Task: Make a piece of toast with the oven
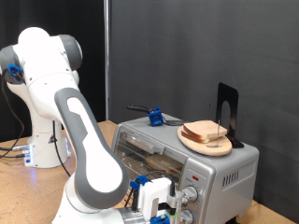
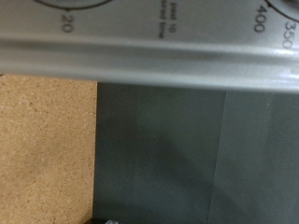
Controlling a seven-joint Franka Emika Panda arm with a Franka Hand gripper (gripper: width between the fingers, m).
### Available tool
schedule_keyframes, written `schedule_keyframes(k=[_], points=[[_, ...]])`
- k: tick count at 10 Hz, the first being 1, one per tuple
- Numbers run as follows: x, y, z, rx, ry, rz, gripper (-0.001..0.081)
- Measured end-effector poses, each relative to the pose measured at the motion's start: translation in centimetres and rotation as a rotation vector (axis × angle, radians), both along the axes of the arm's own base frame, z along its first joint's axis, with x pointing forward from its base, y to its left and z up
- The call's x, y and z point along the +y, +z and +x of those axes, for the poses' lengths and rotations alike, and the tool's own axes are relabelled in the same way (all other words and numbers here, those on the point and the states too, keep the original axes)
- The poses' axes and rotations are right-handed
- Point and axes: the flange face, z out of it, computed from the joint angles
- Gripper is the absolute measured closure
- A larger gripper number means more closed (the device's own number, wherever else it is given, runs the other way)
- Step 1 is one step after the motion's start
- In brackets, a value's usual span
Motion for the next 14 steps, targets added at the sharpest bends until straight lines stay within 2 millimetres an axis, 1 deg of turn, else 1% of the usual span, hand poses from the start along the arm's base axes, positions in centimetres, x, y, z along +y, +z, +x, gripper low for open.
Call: schedule_keyframes(k=[1, 2, 3, 4, 5, 6, 9, 14], points=[[0.2, 0.1, 0.0, -0.001, 0.002, 0.003, 0.0197], [0.2, 0.1, 0.0, -0.001, 0.002, 0.003, 0.0197], [0.2, 0.0, 0.0, -0.001, 0.001, 0.002, 0.0398], [0.1, -0.3, -0.1, 0.006, -0.008, -0.007, 0.0535], [0.0, -0.6, -0.2, 0.012, -0.015, -0.015, 0.0535], [-0.1, -0.7, -0.2, 0.014, -0.017, -0.016, 0.0716], [-0.1, -0.7, -0.2, -0.002, -0.017, -0.017, 0.0717], [-0.1, -1.1, -1.0, -0.404, -0.022, -0.033, 0.0717]])
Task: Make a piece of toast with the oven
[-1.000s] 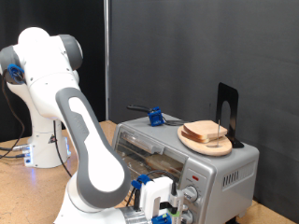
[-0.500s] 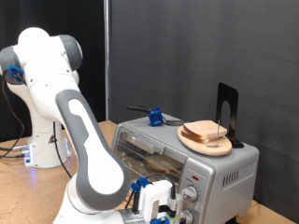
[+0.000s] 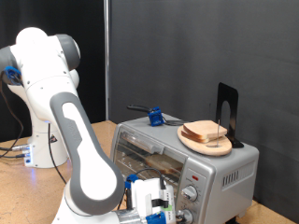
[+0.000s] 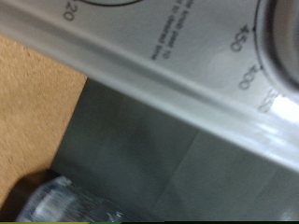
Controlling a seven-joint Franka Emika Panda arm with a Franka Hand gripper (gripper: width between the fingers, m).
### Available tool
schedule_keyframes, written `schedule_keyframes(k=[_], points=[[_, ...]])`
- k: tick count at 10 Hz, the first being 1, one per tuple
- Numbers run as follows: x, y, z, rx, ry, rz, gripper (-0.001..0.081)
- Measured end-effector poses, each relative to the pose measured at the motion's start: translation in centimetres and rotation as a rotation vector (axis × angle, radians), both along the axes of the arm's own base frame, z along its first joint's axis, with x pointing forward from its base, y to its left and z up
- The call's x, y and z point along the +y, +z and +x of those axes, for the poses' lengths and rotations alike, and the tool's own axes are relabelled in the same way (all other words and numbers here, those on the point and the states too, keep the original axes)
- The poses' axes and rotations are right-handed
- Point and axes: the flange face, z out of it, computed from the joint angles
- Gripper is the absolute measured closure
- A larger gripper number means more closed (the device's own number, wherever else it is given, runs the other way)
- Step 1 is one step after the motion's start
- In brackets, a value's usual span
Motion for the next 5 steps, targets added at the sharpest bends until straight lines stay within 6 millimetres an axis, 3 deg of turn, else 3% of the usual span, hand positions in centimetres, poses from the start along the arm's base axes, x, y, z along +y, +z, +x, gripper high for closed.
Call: schedule_keyframes(k=[5], points=[[-0.3, -0.34, -0.37, -0.168, 0.003, 0.001, 0.0714]])
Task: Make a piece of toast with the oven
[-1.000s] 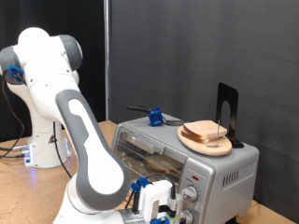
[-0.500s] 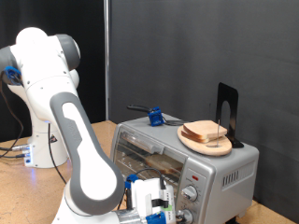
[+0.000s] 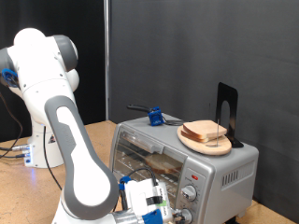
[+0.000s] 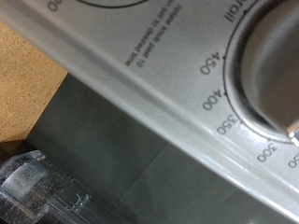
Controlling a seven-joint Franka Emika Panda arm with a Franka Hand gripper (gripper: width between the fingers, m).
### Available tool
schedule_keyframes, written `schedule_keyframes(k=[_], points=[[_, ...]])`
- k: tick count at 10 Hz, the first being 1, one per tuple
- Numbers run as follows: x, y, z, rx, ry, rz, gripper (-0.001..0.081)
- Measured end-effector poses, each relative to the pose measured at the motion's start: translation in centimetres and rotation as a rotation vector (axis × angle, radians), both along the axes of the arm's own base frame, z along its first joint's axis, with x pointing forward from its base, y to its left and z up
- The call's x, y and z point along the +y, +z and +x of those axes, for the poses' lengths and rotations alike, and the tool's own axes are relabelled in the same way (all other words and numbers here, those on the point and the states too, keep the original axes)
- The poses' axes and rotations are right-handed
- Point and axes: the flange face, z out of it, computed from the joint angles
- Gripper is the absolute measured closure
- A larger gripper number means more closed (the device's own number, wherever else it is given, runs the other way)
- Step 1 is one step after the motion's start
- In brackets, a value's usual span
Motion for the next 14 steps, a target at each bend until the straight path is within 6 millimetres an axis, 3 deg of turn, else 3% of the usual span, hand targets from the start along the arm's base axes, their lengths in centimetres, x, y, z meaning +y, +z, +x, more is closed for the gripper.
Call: schedule_keyframes(k=[2, 7, 8, 9, 10, 11, 12, 13, 14], points=[[-2.1, 1.5, -0.2, -0.002, -0.001, 0.048, 0.0723], [-5.0, 2.4, -0.4, 0.074, -0.036, 0.059, 0.0736], [-5.7, 2.6, -0.4, 0.089, -0.045, 0.051, 0.0655], [-6.2, 2.6, -0.5, 0.099, -0.051, 0.048, 0.0655], [-6.6, 2.5, -0.6, 0.107, -0.056, 0.046, 0.0476], [-7.1, 2.4, -0.7, 0.117, -0.06, 0.044, 0.0476], [-7.6, 2.3, -0.9, 0.129, -0.063, 0.042, 0.0274], [-8.2, 2.3, -1.1, 0.147, -0.065, 0.04, 0.0138], [-8.8, 2.3, -1.3, 0.17, -0.07, 0.042, 0.0138]])
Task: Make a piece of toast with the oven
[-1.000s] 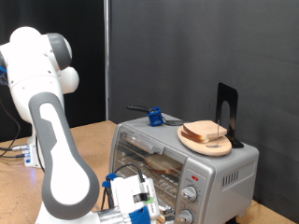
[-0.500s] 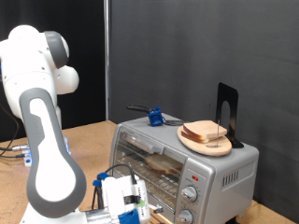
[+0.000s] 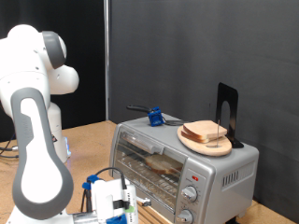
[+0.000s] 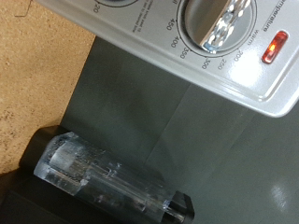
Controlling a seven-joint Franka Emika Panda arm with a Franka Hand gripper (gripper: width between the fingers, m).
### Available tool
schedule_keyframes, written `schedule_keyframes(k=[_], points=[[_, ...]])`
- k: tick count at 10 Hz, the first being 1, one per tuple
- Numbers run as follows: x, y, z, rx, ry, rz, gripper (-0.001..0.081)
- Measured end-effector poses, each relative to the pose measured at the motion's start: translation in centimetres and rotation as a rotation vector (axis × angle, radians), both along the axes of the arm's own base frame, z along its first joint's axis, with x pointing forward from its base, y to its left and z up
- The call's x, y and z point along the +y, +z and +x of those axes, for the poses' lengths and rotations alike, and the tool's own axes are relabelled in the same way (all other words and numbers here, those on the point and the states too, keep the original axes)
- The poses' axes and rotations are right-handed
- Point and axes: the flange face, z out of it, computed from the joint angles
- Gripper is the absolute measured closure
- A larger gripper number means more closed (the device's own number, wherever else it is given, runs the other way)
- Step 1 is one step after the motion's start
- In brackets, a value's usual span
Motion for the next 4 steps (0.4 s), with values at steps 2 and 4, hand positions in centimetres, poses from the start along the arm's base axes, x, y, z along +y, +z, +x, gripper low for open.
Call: schedule_keyframes(k=[2, 4], points=[[-0.7, 0.27, -0.31, 0.037, -0.009, 0.001, 0.0006], [-1.06, 0.39, -0.38, 0.062, -0.015, 0.005, -0.0002]])
